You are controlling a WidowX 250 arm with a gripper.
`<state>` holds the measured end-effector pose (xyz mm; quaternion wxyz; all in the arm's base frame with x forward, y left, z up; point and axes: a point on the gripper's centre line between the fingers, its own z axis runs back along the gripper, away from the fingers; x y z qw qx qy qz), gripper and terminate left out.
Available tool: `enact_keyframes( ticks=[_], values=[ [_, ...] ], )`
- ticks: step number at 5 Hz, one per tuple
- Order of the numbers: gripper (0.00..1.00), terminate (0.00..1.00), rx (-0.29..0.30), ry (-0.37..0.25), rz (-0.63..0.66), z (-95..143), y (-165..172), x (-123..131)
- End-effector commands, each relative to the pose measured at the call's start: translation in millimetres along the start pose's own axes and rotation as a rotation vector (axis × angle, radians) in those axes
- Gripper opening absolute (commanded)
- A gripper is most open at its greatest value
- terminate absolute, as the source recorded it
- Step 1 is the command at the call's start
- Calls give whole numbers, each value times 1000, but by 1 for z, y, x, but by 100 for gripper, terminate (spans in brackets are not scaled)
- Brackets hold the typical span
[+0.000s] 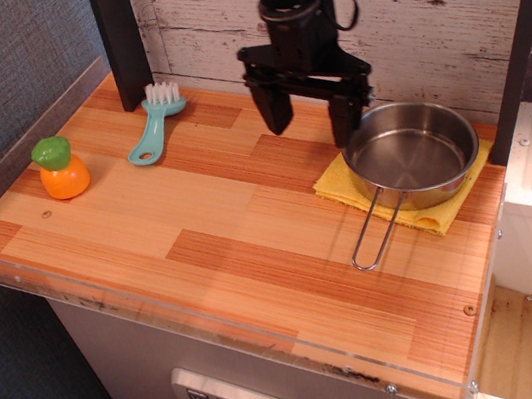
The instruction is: Pick up the pot and place it on the left of the yellow cloth
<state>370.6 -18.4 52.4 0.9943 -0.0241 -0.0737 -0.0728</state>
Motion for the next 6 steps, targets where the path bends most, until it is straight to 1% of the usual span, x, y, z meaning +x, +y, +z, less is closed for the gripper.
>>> enact_keyframes(
  ticks=[1,2,3,4,6],
  values=[
    [100,0,14,-25,-54,3,-24,8],
    [100,0,18,4,-42,-12,-18,7],
    [0,0,29,10,-47,-19,-23,8],
    [0,0,35,19,-58,-18,-28,7],
    [0,0,8,-1,-47,-18,-29,8]
  ],
)
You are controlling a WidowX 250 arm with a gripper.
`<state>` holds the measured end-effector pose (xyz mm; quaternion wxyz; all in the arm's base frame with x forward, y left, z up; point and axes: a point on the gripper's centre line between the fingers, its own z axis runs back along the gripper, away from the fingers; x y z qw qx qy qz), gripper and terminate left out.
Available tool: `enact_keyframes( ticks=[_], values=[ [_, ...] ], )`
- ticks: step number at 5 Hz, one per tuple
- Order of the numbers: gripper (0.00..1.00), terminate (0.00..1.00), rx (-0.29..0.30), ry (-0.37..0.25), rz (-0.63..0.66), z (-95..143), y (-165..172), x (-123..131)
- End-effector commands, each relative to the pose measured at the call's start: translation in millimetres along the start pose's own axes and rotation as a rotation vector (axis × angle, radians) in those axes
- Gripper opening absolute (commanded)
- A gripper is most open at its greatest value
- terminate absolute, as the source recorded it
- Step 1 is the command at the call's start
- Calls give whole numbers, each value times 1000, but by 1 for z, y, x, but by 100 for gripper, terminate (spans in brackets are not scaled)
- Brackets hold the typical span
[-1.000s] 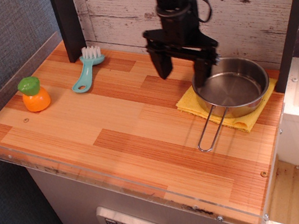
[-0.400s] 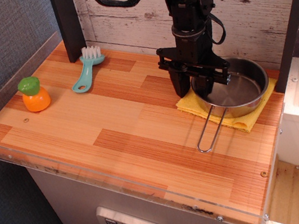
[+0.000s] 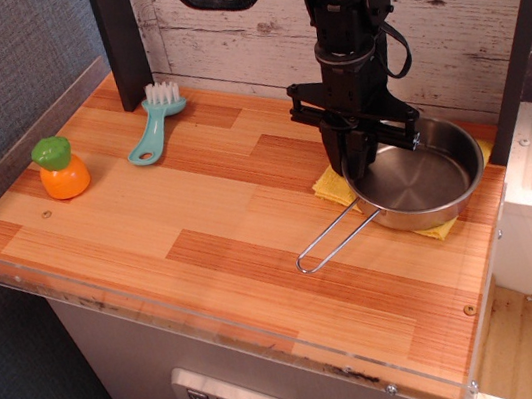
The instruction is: Pick up the pot and place it on the left of the yellow cloth
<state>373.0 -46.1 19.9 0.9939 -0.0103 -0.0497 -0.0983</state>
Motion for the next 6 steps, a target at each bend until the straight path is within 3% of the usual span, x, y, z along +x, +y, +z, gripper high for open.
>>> enact_keyframes(
  ticks=[1,2,3,5,6],
  values=[
    [0,0,-30,-85,43,63,5,-8],
    [0,0,-6,-119,130,97,22,-21],
    [0,0,-6,-116,200,105,64,-35],
    [0,0,71,-2,307,60,155,-58],
    [0,0,66,12,322,47,169,-56]
  ],
)
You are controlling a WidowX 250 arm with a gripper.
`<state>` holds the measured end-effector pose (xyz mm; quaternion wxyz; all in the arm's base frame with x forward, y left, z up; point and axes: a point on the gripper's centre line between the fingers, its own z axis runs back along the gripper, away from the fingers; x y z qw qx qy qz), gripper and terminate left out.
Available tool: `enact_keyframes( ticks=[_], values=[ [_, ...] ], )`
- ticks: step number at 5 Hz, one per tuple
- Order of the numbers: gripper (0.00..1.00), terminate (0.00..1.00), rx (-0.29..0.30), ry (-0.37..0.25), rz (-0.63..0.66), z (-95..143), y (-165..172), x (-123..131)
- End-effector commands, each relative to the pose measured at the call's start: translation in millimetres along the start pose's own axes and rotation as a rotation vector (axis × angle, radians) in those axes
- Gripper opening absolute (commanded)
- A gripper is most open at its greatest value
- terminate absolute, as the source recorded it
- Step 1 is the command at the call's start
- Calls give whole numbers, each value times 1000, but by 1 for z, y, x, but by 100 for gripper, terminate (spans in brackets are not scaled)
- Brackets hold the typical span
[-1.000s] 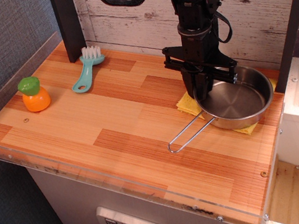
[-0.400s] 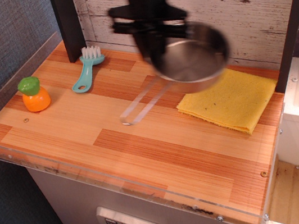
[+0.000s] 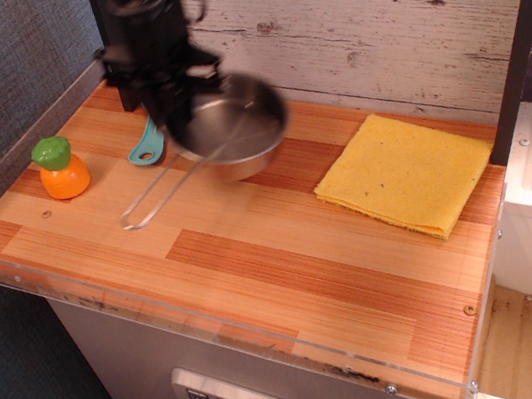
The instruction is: Pick up the pot and place it on the left of the yellow cloth
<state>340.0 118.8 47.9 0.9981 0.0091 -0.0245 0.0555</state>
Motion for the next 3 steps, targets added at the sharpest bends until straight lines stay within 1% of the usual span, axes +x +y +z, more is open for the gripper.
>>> enact_keyframes(
  ticks=[1,3],
  values=[
    [0,0,4,-34,5,5,9,12],
    [0,0,3,-27,-55,-3,-10,10]
  ],
)
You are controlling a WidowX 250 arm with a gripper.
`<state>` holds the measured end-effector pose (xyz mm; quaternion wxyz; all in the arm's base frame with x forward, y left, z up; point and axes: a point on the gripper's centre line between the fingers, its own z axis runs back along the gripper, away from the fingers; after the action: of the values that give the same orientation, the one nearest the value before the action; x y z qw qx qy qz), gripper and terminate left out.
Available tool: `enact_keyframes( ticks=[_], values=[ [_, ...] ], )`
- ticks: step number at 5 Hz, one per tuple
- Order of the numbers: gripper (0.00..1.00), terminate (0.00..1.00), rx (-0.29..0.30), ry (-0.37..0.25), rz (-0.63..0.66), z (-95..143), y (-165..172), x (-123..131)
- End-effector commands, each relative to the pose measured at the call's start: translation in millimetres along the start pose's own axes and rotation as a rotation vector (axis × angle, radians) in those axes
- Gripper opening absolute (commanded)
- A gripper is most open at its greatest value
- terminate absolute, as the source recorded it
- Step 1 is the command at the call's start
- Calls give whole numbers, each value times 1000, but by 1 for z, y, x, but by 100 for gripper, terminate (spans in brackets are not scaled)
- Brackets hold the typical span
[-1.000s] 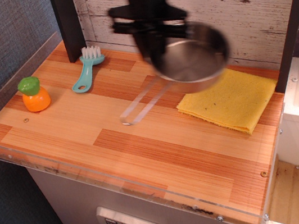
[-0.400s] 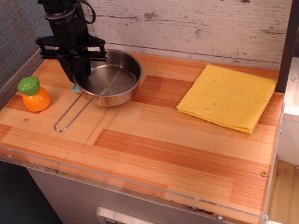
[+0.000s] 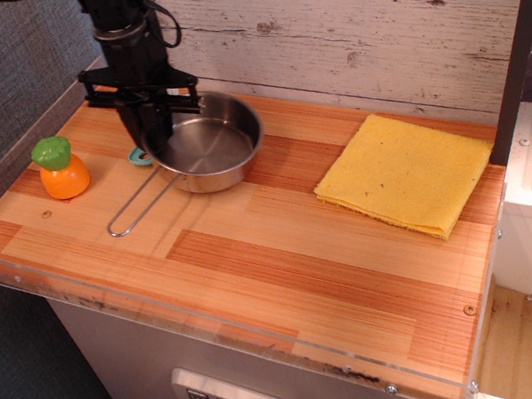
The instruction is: Pick up the pot and place it on the left of the yellow cloth
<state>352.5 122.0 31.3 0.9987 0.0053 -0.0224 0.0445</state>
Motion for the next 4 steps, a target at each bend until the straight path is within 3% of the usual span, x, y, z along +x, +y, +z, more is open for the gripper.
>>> enact_keyframes(
  ticks=[1,2,4],
  values=[
    [0,0,18,-27,-55,12,-18,-3],
    [100,0,52,-14,-44,12,-14,-5],
    [100,0,98,-31,-36,27,-2,-4]
  ],
)
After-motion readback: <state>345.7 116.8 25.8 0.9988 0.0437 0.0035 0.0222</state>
